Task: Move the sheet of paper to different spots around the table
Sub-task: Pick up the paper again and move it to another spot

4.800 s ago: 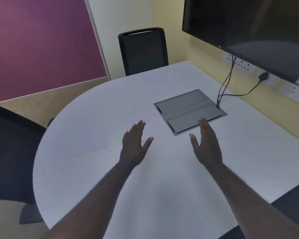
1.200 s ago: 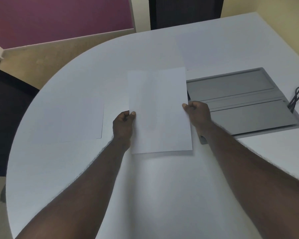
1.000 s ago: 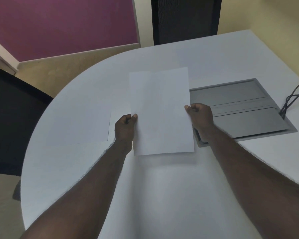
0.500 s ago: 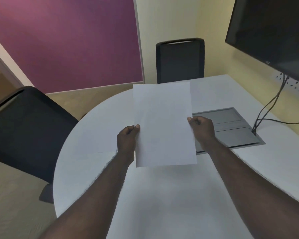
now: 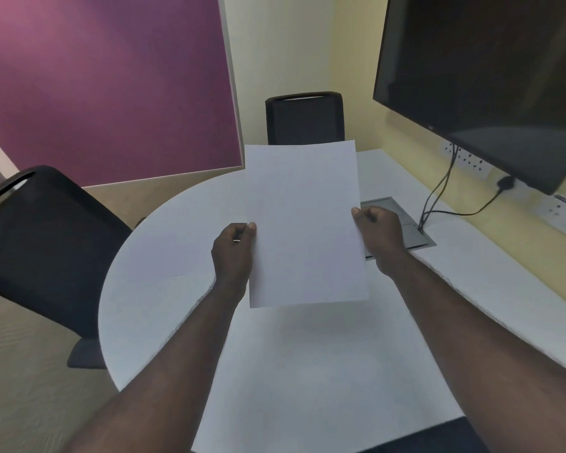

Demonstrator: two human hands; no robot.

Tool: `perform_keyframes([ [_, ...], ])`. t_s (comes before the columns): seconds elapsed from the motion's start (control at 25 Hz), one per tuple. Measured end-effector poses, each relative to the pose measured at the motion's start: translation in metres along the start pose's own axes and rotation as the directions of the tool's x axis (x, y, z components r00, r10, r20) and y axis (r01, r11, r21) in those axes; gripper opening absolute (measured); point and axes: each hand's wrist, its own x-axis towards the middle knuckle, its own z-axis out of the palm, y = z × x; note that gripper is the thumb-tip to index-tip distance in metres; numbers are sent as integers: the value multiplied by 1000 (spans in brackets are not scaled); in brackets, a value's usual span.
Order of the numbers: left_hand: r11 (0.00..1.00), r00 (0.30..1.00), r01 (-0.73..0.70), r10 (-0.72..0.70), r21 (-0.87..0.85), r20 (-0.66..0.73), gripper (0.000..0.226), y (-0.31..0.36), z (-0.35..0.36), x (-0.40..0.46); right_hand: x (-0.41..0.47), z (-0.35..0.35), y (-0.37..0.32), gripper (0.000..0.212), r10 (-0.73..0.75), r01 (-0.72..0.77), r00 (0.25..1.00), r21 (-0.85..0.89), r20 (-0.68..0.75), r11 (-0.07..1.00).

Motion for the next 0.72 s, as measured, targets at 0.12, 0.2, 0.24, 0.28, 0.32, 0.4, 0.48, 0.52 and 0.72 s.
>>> perform_keyframes([
  [0.12, 998, 998, -56, 55, 41, 21, 22, 6, 7, -23, -16, -26, -4, 34, 4, -4, 1000, -26, -11, 1000],
  [0.2, 997, 997, -65, 63, 49, 46, 23, 9, 16, -37, -24, -46, -6, 40, 4, -5, 1000, -23, -21, 1000],
  [0.24, 997, 996, -65, 63, 43, 59, 23, 10, 22, -45, -27, -57, -6, 42, 1, -1, 1000, -25, -26, 1000],
  [0.28, 997, 995, -67, 64, 32, 72, 23, 11, 28, -52, -29, -67, -6, 43, -5, 4, 1000, -29, -29, 1000],
  [0.32, 997, 994, -71, 69, 22, 86, 23, 13, 37, -60, -31, -80, -6, 42, -12, 11, 999, -32, -37, 999],
  [0.4, 997, 991, -82, 80, 13, 106, 22, 16, 54, -75, -32, -105, -2, 37, -19, 17, 998, -29, -63, 999],
  [0.48, 995, 988, -98, 97, 3, 121, 21, 19, 75, -91, -31, -133, 5, 34, -15, 12, 997, -34, -79, 999],
  [0.52, 994, 987, -107, 106, 1, 125, 20, 21, 86, -100, -30, -148, 10, 34, -15, 13, 997, -36, -79, 999],
  [0.72, 995, 991, -104, 104, -9, 84, 20, 27, 142, -147, -23, -214, 35, 34, -55, 52, 998, -70, -40, 996],
])
